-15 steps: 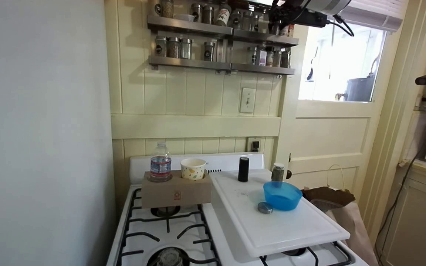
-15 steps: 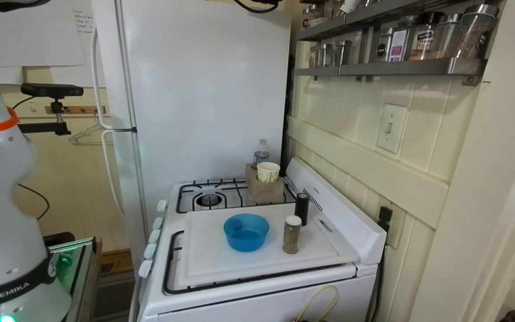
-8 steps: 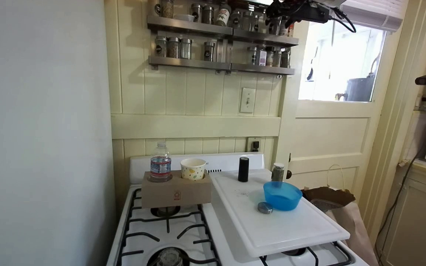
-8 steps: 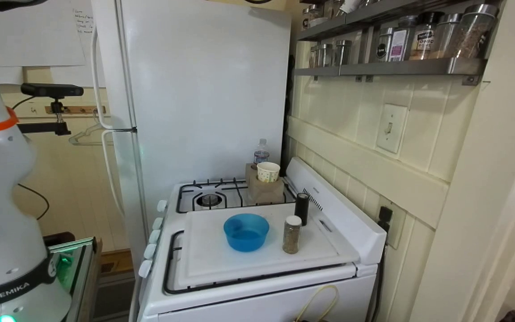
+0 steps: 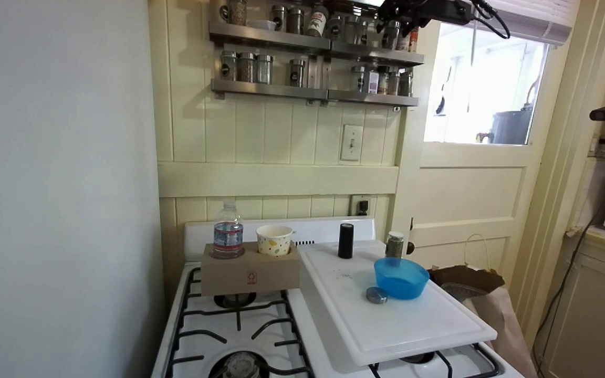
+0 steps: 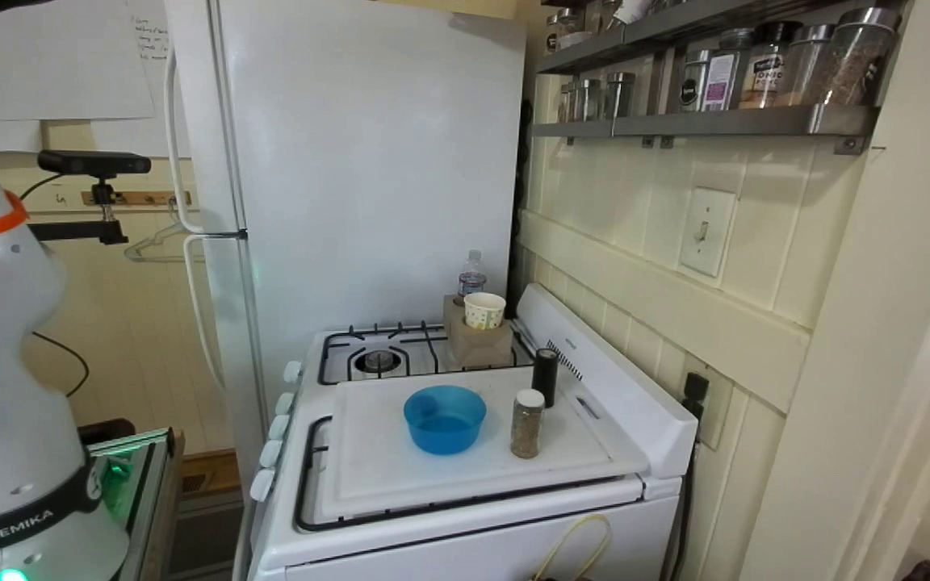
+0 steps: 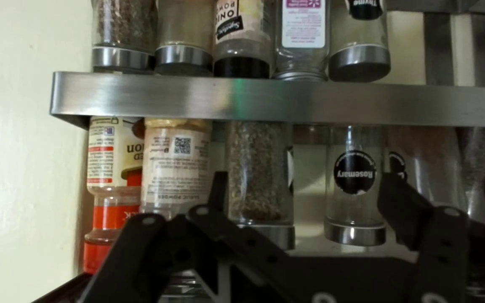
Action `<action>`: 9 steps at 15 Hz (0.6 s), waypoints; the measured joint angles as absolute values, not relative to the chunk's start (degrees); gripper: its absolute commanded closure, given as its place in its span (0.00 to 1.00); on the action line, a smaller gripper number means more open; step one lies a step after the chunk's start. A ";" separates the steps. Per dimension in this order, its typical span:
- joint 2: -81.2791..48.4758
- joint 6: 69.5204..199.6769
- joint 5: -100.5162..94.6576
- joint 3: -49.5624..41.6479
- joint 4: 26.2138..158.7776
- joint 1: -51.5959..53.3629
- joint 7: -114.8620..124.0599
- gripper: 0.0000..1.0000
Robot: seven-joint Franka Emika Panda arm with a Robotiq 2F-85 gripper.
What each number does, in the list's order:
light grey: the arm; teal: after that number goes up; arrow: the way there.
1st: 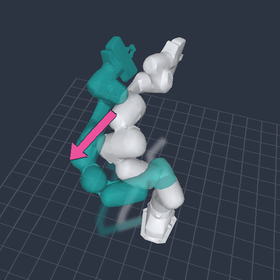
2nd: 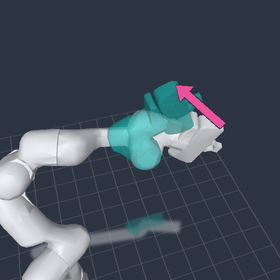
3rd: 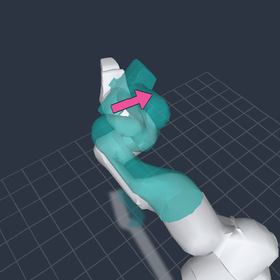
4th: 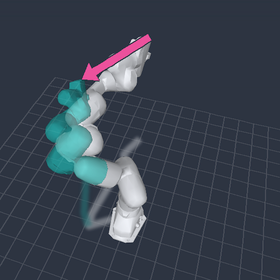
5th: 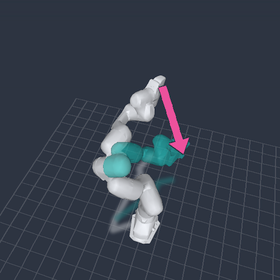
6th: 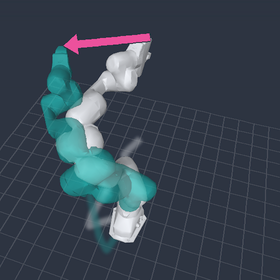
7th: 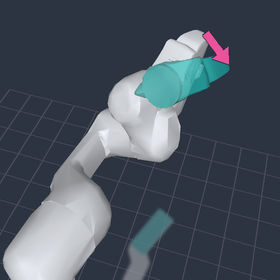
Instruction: Pick up a spice bottle and shake it into the blue bowl
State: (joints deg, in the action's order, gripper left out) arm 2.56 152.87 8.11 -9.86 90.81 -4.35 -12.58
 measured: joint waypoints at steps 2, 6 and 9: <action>3.39 152.87 8.30 -9.86 91.53 -4.50 -12.89 0.58; 4.87 152.87 9.03 -9.93 93.27 -4.69 -13.82 0.89; 5.08 154.03 9.72 -10.28 93.71 -4.75 -14.65 1.00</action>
